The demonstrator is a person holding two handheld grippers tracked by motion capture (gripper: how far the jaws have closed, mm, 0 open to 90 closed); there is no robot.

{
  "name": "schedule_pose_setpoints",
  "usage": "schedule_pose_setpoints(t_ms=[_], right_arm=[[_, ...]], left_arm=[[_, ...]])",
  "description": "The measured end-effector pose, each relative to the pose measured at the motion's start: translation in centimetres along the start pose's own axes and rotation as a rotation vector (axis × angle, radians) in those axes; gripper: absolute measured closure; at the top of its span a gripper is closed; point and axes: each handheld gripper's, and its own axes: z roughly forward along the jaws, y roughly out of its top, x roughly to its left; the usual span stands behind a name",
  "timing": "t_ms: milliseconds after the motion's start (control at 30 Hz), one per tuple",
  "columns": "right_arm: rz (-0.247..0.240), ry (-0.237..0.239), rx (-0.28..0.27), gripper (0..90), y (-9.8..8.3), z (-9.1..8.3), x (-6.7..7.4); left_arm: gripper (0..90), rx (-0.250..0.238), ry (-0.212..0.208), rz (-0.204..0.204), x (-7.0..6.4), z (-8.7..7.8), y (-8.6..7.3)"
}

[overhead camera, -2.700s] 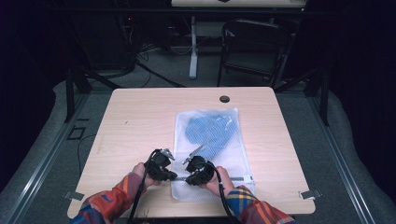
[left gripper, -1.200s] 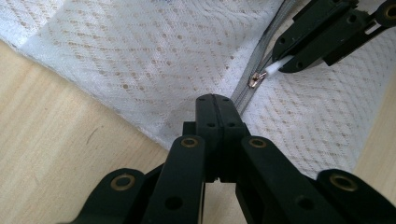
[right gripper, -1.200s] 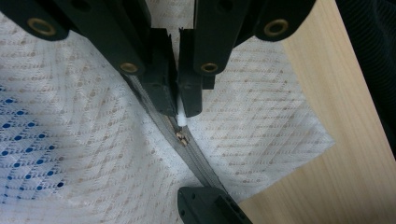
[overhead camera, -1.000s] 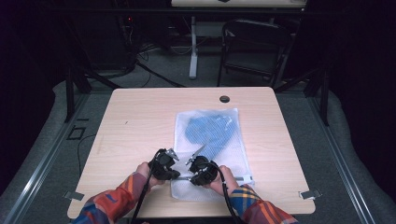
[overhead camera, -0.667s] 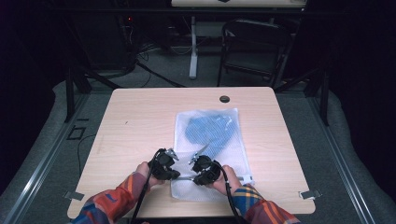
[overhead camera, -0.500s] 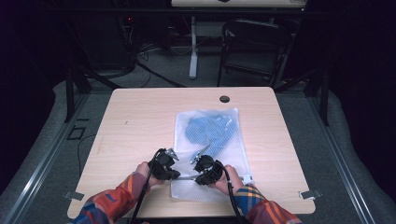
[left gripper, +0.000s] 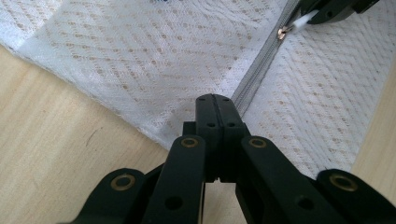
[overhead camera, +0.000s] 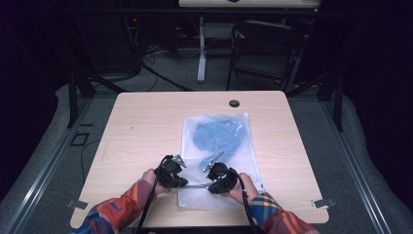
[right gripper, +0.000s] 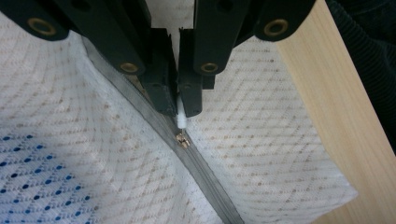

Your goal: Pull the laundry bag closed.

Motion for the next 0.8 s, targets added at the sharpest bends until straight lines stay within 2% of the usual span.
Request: schedule_pose_setpoints(t_ms=[167,233,267,367,433,467,567,667,800], right_arm=[[0.012,-0.004,0.011,87.0,-0.6,-0.3,-0.3],[0.007,-0.033,0.029,90.0,-0.8,-0.5,-0.3],[0.015,-0.032,0.031,90.0,-1.2,-0.7,-0.6],[0.059,-0.035,-0.002,90.0,-2.1,-1.2,-1.3],[0.062,-0.018,-0.011,90.0,-2.1,-1.4,-1.5],[0.081,-0.012,-0.038,90.0,-2.2,-1.4,-1.4],[0.062,0.001,-0.051,83.3,-1.7,-1.2,-1.1],[0.034,-0.013,-0.055,76.2,-1.1,-0.6,-0.5],[0.017,-0.029,-0.068,73.5,-0.4,0.0,-0.2]], left_arm=[[90.0,0.002,-0.003,0.001,0.0,0.0,0.0],[90.0,0.001,0.002,-0.002,0.0,0.0,0.0],[90.0,0.001,0.0,-0.002,0.1,-0.1,-0.1],[90.0,-0.001,0.002,-0.003,0.1,0.0,-0.1],[90.0,0.004,-0.002,-0.003,0.1,-0.1,0.0],[90.0,0.006,0.0,0.001,0.1,-0.1,0.0],[90.0,0.006,0.002,0.002,0.0,0.0,0.0],[90.0,0.002,0.004,0.001,0.0,0.0,0.0],[90.0,-0.002,0.004,-0.002,-0.1,0.0,-0.1]])
